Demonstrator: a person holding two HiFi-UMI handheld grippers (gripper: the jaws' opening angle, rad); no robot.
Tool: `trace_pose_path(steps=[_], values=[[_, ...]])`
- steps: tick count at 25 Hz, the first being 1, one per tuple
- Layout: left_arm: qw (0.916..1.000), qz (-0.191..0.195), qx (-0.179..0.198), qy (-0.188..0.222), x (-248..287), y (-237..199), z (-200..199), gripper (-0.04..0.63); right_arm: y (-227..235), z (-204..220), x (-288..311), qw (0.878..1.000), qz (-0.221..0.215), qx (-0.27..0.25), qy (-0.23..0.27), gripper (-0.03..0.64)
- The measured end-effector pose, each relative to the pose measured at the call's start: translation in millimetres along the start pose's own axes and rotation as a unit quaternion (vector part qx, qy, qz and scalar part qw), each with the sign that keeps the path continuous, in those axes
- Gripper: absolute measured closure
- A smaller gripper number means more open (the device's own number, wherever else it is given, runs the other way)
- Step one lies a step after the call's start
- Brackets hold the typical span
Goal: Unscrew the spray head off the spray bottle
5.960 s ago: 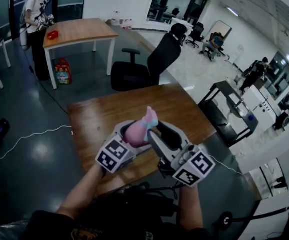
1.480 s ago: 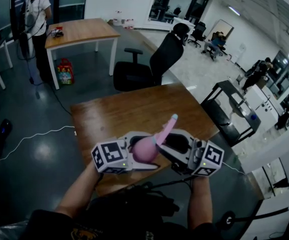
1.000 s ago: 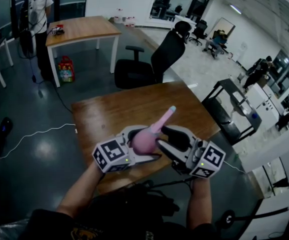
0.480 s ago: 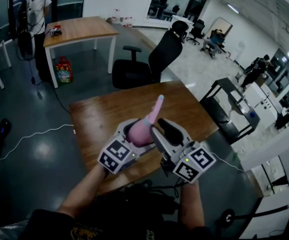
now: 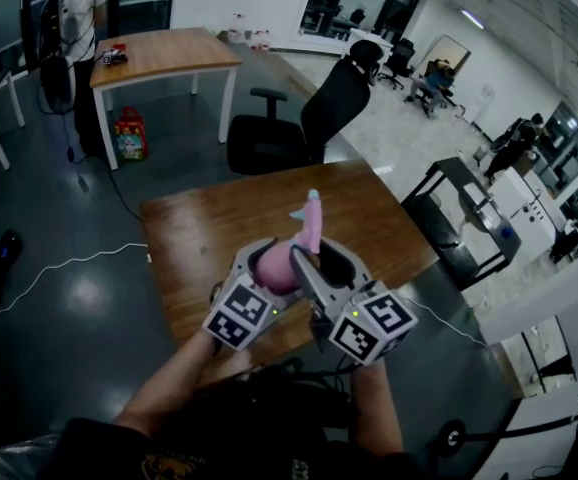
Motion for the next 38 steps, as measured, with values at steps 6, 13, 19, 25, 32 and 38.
trace_pose_path(steps=[6, 13, 19, 25, 32, 38], values=[[1.0000, 0.004, 0.002, -0.004, -1, 3, 0, 0.149, 1, 0, 3, 1.000, 0.008, -0.011, -0.006, 0.457], [0.9989, 0.046, 0.010, -0.002, -5, 6, -1, 0.149, 1, 0, -2, 0.998, -0.042, -0.049, -0.009, 0.474], [0.9939, 0.109, 0.011, 0.003, -10, 12, -5, 0.149, 3, -3, -11, 0.995, -0.094, -0.031, 0.005, 0.476], [0.9842, 0.176, 0.008, 0.016, -16, 18, -10, 0.149, 1, -6, -18, 0.988, -0.151, -0.017, 0.017, 0.477], [0.9708, 0.239, 0.004, 0.022, -24, 24, -15, 0.149, -2, -7, -23, 0.978, -0.207, -0.005, 0.033, 0.477], [0.9625, 0.271, 0.001, 0.019, -29, 28, -14, 0.149, -2, -8, -27, 0.972, -0.230, 0.005, 0.046, 0.477]])
Point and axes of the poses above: the fingertips, and each gripper's own axes: x forward along the fingers, y to its right, z out of its underside, the point moved 6 cm from there along -x, backward along the fingers, and after that the axes turned 4 degrees about -z, right-handed, at the moved point
